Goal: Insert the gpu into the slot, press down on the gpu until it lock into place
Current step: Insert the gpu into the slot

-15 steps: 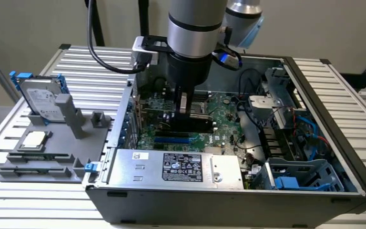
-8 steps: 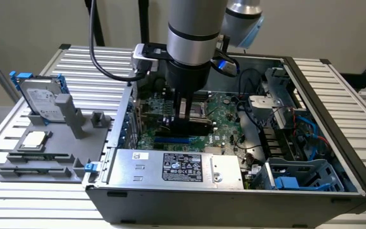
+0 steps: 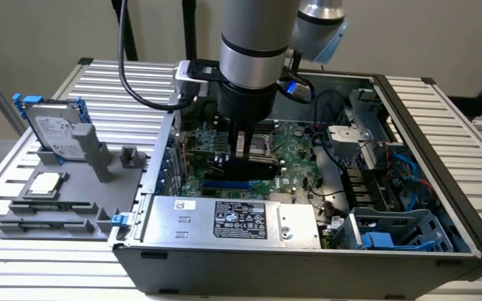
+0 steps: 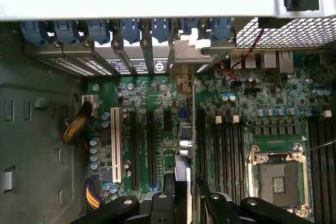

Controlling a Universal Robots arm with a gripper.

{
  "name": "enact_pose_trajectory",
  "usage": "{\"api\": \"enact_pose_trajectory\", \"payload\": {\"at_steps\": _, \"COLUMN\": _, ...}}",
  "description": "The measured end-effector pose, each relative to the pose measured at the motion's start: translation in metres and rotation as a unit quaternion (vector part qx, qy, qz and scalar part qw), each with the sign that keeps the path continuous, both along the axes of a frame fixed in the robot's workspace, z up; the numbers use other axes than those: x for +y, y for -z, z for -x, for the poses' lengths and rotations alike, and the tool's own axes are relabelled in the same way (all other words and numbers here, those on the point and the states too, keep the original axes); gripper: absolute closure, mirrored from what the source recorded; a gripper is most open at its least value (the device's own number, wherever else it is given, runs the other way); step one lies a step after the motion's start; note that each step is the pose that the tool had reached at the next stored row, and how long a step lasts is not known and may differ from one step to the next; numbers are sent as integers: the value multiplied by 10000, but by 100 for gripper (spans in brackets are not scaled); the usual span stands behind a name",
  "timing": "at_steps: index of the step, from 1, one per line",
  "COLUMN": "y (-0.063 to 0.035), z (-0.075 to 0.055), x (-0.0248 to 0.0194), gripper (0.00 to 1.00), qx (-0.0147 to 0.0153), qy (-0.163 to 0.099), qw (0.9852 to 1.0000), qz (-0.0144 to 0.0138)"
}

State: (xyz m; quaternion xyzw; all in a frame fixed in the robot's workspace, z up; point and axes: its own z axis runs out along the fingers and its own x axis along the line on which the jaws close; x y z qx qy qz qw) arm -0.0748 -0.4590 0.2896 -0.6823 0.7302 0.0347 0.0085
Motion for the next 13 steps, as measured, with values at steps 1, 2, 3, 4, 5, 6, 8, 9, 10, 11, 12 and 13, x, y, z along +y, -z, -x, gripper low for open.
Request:
{"api": "enact_pose_trajectory", "payload": {"at_steps": 1, "y": 3, "z": 1, "x": 0, "gripper": 74, "qx": 0, "qy": 0, "qw": 10000, "qz": 0}}
{"api": "enact_pose_trajectory", "payload": {"at_steps": 2, "y": 9, "z": 4, "x": 0, "gripper": 74, "qx": -1, "qy": 0, "qw": 10000, "qz": -2}}
{"api": "enact_pose_trajectory", "payload": {"at_steps": 3, "y": 15, "z": 11, "x": 0, "gripper": 74, "qx": -1, "qy": 0, "qw": 10000, "qz": -1}}
{"api": "enact_pose_trajectory", "payload": {"at_steps": 4, "y": 22, "z": 20, "x": 0, "gripper": 74, "qx": 0, "qy": 0, "qw": 10000, "qz": -1}}
{"api": "enact_pose_trajectory", "payload": {"at_steps": 5, "y": 28, "z": 28, "x": 0, "gripper": 74, "qx": 0, "qy": 0, "qw": 10000, "qz": 0}}
{"api": "enact_pose_trajectory", "payload": {"at_steps": 6, "y": 36, "z": 36, "x": 0, "gripper": 74, "qx": 0, "qy": 0, "qw": 10000, "qz": 0}}
{"api": "enact_pose_trajectory", "payload": {"at_steps": 8, "y": 46, "z": 40, "x": 0, "gripper": 74, "qx": 0, "qy": -1, "qw": 10000, "qz": 0}}
{"api": "enact_pose_trajectory", "payload": {"at_steps": 9, "y": 51, "z": 44, "x": 0, "gripper": 74, "qx": 0, "qy": 0, "qw": 10000, "qz": 0}}
{"api": "enact_pose_trajectory", "payload": {"at_steps": 10, "y": 55, "z": 47, "x": 0, "gripper": 74, "qx": 0, "qy": 1, "qw": 10000, "qz": 1}}
{"api": "enact_pose_trajectory", "payload": {"at_steps": 11, "y": 57, "z": 48, "x": 0, "gripper": 74, "qx": 1, "qy": 0, "qw": 10000, "qz": 2}}
{"api": "enact_pose_trajectory", "payload": {"at_steps": 12, "y": 60, "z": 49, "x": 0, "gripper": 74, "qx": 4, "qy": 0, "qw": 10000, "qz": 5}}
{"api": "enact_pose_trajectory", "payload": {"at_steps": 13, "y": 63, "z": 49, "x": 0, "gripper": 74, "qx": 7, "qy": -1, "qw": 10000, "qz": 9}}
